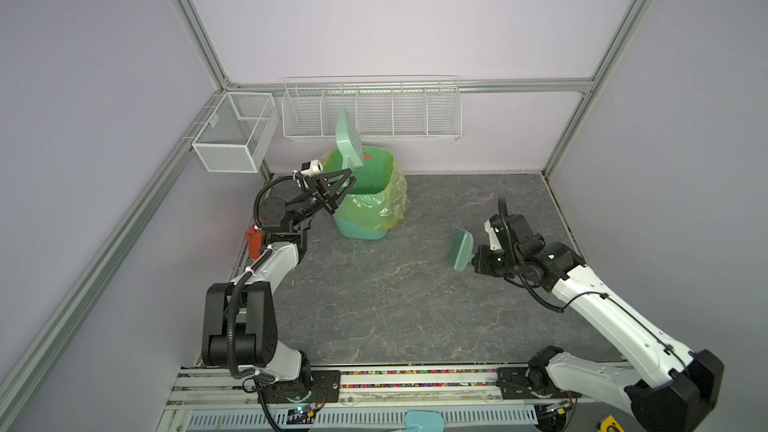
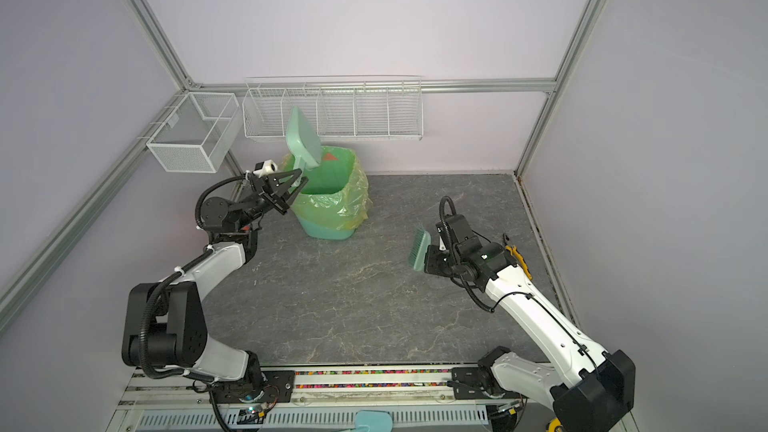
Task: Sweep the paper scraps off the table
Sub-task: 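Tip the dustpan into the green bin with the left gripper, then bring the empty dustpan back down toward the right gripper with the left gripper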
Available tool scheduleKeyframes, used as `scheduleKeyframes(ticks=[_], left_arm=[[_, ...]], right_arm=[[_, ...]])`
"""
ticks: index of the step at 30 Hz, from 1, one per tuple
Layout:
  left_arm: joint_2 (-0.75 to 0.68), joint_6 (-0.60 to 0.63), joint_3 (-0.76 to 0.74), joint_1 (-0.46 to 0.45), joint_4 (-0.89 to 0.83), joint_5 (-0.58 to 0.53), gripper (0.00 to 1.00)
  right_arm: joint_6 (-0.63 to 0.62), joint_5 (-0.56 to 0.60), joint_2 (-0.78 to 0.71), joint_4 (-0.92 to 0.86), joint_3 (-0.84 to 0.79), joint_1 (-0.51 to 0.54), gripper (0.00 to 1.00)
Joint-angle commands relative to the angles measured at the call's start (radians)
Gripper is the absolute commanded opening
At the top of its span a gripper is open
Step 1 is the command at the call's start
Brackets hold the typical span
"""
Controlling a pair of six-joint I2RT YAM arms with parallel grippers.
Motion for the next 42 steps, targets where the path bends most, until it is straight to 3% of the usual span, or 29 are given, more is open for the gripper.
scheduleKeyframes(ticks=[1, 4, 6, 8, 17, 22, 35, 42], left_arm=[[-0.092, 0.237, 0.06, -0.025, -0.304, 0.052, 0.0], [-0.184, 0.645, 0.149, -0.069, -0.851, 0.018, 0.0], [-0.218, 0.989, 0.284, -0.119, -1.28, -0.062, 0.0], [-0.227, 1.166, 0.378, -0.159, -1.504, -0.143, 0.0], [-0.285, 1.238, 0.395, -0.259, -1.565, -0.282, 0.0], [-0.26, 1.38, 0.5, -0.346, -1.749, -0.387, 0.0], [-0.195, 1.55, 0.58, -0.632, -1.921, -0.667, 0.0], [-0.145, 1.606, 0.598, -0.737, -1.959, -0.791, 0.0]], right_arm=[[0.026, -0.001, -0.019, 0.024, 0.015, -0.002, 0.07], [0.031, 0.002, -0.029, 0.014, 0.019, -0.004, 0.07], [0.022, 0.018, -0.034, -0.023, 0.036, -0.005, 0.07], [0.015, 0.038, -0.048, -0.045, 0.042, -0.006, 0.07], [0.004, 0.071, -0.11, -0.058, 0.038, -0.045, 0.07], [-0.006, 0.07, -0.12, -0.048, 0.026, -0.084, 0.07], [-0.033, -0.055, -0.104, 0.027, -0.014, -0.291, 0.06], [-0.023, -0.109, -0.095, 0.067, -0.031, -0.365, 0.06]])
